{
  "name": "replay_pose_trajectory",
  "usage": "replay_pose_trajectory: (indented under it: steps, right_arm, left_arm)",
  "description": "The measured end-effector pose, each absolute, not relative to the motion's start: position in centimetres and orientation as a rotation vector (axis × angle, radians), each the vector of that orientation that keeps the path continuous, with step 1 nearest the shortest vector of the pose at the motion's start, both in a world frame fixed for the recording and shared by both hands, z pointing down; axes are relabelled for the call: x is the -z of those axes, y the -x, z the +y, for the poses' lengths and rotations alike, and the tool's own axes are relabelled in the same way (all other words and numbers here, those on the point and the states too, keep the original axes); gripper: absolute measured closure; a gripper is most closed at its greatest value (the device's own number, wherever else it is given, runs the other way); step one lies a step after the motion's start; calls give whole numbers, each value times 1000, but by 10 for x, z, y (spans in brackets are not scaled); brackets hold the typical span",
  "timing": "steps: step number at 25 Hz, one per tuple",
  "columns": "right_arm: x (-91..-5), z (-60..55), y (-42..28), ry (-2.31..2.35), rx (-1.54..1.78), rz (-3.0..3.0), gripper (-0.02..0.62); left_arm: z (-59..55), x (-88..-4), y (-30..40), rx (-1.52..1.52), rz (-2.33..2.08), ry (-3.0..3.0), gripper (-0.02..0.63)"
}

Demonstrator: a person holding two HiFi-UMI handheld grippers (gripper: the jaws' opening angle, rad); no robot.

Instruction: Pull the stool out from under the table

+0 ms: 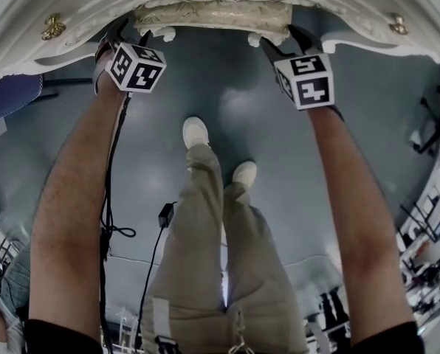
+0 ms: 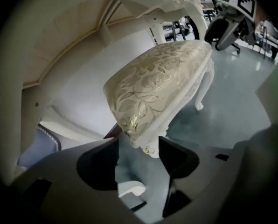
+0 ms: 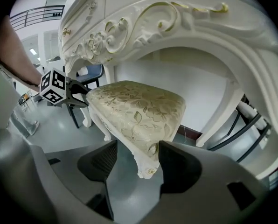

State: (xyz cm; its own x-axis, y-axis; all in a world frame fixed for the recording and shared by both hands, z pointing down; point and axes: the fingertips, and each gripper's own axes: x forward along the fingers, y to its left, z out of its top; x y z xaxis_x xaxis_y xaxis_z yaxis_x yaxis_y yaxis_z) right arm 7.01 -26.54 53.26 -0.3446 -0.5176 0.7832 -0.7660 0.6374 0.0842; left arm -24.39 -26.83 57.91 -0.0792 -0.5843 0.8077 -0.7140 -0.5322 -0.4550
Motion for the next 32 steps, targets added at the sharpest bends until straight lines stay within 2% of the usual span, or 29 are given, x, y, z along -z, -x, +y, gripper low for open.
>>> replay_pose_trajectory:
  steps: [3,13,18,22,25,32]
  right_arm:
    - [-537,-266,-66,-978,-352,-2005,342]
    - [-542,-270,-96,-1152,-385,-1932,342]
    - [-538,-264,-103,-1029,-316,-1934,342]
    - [-549,-269,-113,-956,-308,-1882,290]
    - [-558,-274,-105,-921,-320,-1874,285]
    - [-558,-281,-102,-994,-313,-1864,285]
  left_arm:
    - [-277,-581,233,-1793,-1386,-2079,352]
    - [-229,-579,194,-1694,-1394,-2082,351]
    - [-221,-577,190,-1600,-1396,-2064,351]
    - [-230,-575,195,-1615,-1374,-2023,339]
    - [-236,-579,195,-1642,-1310,-1985,302]
    - [-243,-589,194,-1669,-1271,-1935,299]
